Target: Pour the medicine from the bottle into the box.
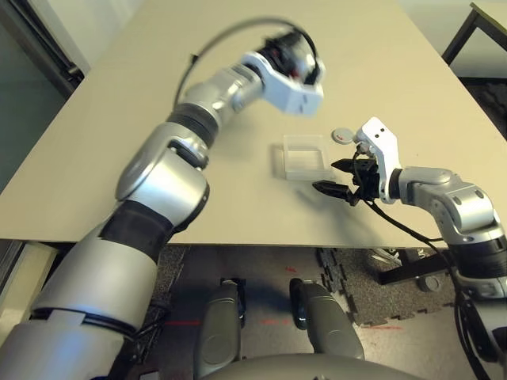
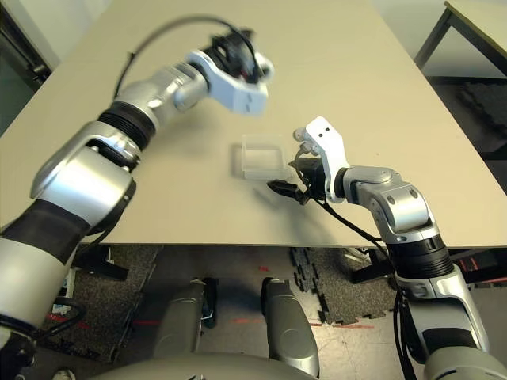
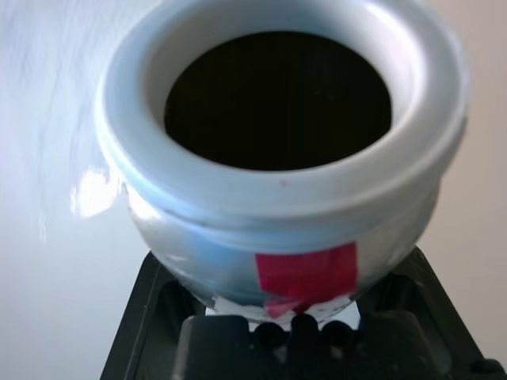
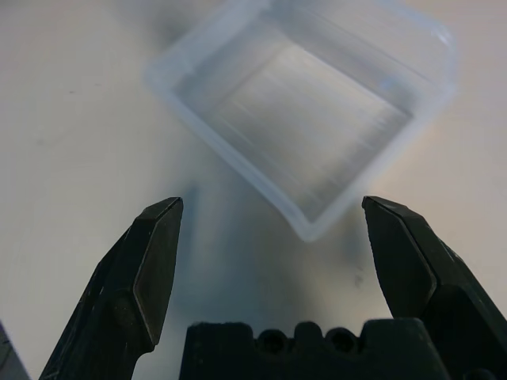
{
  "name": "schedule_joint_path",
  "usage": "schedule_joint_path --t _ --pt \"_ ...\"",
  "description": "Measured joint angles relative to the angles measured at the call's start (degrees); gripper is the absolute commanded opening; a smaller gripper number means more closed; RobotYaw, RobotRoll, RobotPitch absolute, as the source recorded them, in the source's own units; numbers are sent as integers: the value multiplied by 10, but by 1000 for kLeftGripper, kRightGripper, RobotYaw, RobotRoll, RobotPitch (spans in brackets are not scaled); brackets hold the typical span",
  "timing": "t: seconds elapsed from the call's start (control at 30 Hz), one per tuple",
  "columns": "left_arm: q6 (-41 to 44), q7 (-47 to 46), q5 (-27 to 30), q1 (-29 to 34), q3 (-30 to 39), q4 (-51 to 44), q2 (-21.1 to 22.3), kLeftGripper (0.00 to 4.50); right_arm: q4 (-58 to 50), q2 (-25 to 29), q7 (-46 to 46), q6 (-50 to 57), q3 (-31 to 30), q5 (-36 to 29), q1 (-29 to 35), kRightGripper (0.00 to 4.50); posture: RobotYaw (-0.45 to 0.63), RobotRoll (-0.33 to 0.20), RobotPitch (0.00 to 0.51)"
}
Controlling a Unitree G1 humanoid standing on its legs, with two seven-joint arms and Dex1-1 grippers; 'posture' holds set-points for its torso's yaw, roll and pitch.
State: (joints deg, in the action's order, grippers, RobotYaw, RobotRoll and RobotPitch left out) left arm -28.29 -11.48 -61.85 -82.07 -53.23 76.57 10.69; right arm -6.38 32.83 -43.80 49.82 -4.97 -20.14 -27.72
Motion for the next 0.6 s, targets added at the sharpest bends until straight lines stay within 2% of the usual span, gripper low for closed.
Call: schedule_joint_path --t 0.1,0.4,0.5,0.6 --pt "-1 -25 -25 1 -25 8 -2 2657 0 -6 6 0 0 0 0 4500 -87 0 165" --pt "-6 -28 -19 -1 -13 10 -8 2657 1 -10 9 0 0 0 -3 4500 -69 0 164" --pt "-10 1 28 0 38 11 -8 2657 4 -10 8 -1 0 0 -8 4500 -62 0 163" --pt "-6 75 140 7 153 10 -8 2657 8 -11 8 -5 0 0 -10 4500 -59 0 163"
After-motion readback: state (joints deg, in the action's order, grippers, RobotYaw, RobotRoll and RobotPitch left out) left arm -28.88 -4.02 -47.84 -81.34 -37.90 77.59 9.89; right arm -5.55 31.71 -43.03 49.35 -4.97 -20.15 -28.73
